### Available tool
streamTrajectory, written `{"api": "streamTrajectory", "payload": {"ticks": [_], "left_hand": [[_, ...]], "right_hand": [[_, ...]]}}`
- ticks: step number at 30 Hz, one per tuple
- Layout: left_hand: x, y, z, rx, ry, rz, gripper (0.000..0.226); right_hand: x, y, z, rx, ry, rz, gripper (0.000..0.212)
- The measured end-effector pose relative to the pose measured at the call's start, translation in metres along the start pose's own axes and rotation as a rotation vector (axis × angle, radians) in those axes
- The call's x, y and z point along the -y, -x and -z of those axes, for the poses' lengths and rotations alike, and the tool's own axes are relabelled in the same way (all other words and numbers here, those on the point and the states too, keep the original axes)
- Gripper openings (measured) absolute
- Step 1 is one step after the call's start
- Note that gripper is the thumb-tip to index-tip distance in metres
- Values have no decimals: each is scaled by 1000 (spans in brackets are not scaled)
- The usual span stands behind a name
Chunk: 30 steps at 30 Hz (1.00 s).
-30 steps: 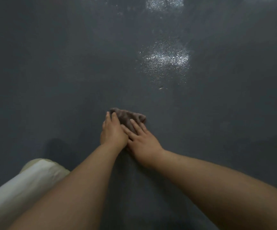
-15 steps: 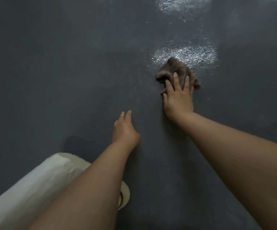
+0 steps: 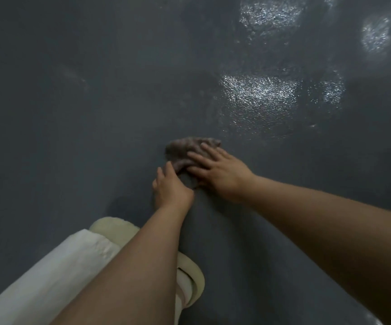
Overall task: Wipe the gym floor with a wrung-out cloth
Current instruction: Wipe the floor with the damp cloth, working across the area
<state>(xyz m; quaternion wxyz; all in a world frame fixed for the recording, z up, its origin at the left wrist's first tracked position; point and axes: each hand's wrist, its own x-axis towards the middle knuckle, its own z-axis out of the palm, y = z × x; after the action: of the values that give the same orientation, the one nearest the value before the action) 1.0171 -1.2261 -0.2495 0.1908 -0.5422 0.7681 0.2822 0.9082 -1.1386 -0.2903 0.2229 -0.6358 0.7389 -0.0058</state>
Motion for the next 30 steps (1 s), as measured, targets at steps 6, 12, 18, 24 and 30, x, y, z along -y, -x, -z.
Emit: {"api": "streamTrajectory", "payload": {"ticks": [6,12,18,24,30], "left_hand": [[-5,-6,13,-15,19,-6,74],[-3,-31,29,-69,22,-28,74],[4,-60,44,-89,20,-21,73],[8,-82,55,-149,59,24,69],[8,-98,68,-185,255,92,58]], "right_hand": [[-82,-24,32,-99,-63,-452,59],[-82,-63,53,-144,-231,-662,52],[-69,-105,62,-125,-219,-610,52],[-16,-128,59,-42,-131,-287,51],[48,-122,47,101,-204,-17,57]]}}
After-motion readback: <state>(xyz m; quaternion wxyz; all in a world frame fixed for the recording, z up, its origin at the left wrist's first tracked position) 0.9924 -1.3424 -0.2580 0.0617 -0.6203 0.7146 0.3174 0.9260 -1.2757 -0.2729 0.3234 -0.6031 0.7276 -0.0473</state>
